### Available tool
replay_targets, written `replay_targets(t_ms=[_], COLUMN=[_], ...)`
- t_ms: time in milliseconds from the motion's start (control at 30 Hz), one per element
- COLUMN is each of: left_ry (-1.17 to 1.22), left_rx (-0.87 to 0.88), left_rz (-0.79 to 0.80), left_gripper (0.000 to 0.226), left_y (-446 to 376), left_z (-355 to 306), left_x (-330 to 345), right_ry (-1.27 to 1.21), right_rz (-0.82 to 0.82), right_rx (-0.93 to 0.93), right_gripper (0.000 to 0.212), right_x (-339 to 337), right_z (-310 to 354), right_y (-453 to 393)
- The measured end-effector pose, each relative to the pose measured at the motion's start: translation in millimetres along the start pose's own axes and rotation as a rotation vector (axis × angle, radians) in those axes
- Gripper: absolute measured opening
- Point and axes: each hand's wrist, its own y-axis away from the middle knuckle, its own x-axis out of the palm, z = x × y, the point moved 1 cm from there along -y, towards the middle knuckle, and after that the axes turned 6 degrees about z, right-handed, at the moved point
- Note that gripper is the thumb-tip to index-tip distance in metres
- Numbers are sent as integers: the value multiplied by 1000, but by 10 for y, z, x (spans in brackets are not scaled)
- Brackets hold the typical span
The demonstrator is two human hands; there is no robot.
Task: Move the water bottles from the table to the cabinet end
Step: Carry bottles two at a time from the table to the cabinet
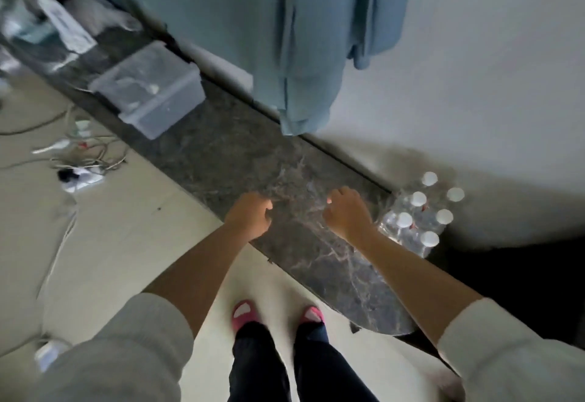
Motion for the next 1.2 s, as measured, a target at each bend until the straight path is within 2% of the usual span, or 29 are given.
replay_targets(t_ms=[267, 400, 567, 667, 867, 1200], left_ry=[154, 214, 248, 259, 279, 315], left_rx=[-370, -518, -650, -707, -872, -1015], left_rz=[-155, -190, -231, -259, -321, -457], left_gripper=[35, 34, 36, 36, 39, 37], left_y=[923, 1442, 2041, 2329, 2995, 3505], left_z=[1767, 2654, 3822, 4315, 5417, 6979], left_x=[-282, -336, -448, -555, -818, -1449], right_ry=[228, 253, 312, 349, 396, 416], right_rz=[140, 146, 147, 152, 91, 120], right_rx=[-361, -523, -685, -753, -930, -1210], right_gripper=[35, 31, 29, 38, 37, 44], right_x=[120, 298, 557, 656, 877, 1175], right_z=[1835, 2867, 4236, 4874, 6412, 8606], right_y=[-281, -343, -279, -272, -165, -416])
